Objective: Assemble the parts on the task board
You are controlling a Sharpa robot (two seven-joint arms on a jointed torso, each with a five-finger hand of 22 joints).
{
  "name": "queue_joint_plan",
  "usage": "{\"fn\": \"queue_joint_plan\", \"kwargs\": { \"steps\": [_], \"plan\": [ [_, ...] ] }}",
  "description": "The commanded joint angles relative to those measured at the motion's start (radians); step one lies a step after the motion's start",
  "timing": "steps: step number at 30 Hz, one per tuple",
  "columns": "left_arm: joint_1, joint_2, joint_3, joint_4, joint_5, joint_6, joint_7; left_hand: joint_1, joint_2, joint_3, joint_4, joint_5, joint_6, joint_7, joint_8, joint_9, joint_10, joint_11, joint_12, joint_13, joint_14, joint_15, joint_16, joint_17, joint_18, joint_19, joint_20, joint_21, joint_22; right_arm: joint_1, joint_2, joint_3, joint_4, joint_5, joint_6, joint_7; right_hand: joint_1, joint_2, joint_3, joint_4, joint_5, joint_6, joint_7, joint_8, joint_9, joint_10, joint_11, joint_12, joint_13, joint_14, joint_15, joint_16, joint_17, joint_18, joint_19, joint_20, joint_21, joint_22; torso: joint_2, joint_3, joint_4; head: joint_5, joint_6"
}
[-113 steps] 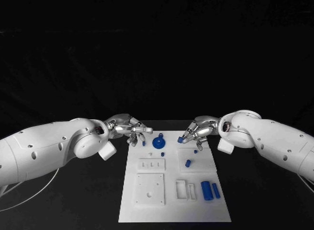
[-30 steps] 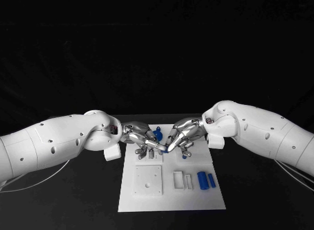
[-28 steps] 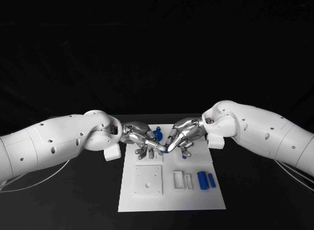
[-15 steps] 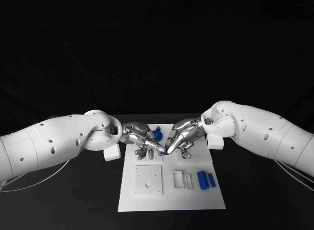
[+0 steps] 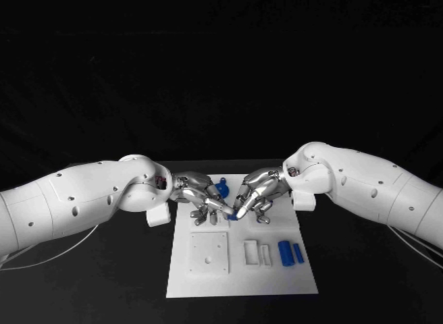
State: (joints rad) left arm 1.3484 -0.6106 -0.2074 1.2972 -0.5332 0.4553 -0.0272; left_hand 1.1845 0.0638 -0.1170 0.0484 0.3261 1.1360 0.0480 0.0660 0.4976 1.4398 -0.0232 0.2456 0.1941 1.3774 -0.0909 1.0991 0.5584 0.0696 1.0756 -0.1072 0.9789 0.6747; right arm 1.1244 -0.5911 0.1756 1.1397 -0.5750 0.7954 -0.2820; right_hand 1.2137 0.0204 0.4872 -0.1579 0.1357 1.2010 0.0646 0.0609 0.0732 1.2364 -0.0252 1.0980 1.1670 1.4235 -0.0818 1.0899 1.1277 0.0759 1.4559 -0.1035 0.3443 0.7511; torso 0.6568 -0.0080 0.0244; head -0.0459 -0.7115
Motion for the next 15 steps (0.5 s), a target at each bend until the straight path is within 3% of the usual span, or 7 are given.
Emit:
{"fn": "queue_joint_plan", "kwargs": {
  "steps": [1,12,15],
  "plan": [
    [0.000,0.004,0.001,0.004,0.005,0.028,-0.003,0.009,0.009,0.002,-0.010,0.007,-0.003,-0.004,-0.002,-0.002,-0.004,-0.002,-0.004,-0.002,-0.005,0.000,0.004,-0.001,-0.005,-0.008,-0.003,-0.004,0.001,0.000,0.002,0.000,0.002,-0.016,0.004,0.007,-0.005,0.005,0.005,0.001,0.003,0.013,0.001,0.003,0.004,-0.006,0.002,-0.004,-0.002,-0.009,0.000,-0.006,-0.001,0.005,-0.003,0.001,-0.003,0.002,0.000,0.0005,-0.0001,0.000,0.000],
    [0.000,0.005,0.001,0.007,0.002,0.029,-0.011,0.020,0.008,-0.001,-0.019,0.007,-0.004,-0.003,-0.002,-0.011,-0.002,-0.001,-0.008,-0.006,-0.006,0.000,0.006,0.000,-0.005,-0.008,-0.003,-0.006,0.004,0.000,0.004,-0.001,-0.001,-0.015,-0.006,0.017,-0.006,0.004,0.006,0.002,0.005,0.014,0.000,0.003,0.005,-0.006,0.002,-0.004,-0.002,-0.009,0.000,-0.006,-0.001,0.006,-0.002,0.001,-0.007,0.003,0.000,0.0002,-0.0005,-0.001,-0.001],
    [0.000,0.006,0.001,0.007,-0.001,0.013,-0.012,0.017,0.006,-0.006,-0.015,0.025,-0.002,-0.004,-0.002,-0.012,0.000,-0.002,-0.008,-0.007,-0.004,0.000,0.011,0.002,-0.005,-0.008,-0.003,-0.006,0.005,0.000,0.005,-0.001,0.001,-0.012,0.000,0.017,-0.006,0.004,0.006,0.002,0.006,0.014,0.000,0.003,0.005,-0.005,0.001,-0.002,-0.001,-0.009,0.000,-0.005,0.000,0.006,-0.001,0.001,-0.008,0.004,0.000,0.0004,-0.0004,-0.001,-0.002]
  ]
}}
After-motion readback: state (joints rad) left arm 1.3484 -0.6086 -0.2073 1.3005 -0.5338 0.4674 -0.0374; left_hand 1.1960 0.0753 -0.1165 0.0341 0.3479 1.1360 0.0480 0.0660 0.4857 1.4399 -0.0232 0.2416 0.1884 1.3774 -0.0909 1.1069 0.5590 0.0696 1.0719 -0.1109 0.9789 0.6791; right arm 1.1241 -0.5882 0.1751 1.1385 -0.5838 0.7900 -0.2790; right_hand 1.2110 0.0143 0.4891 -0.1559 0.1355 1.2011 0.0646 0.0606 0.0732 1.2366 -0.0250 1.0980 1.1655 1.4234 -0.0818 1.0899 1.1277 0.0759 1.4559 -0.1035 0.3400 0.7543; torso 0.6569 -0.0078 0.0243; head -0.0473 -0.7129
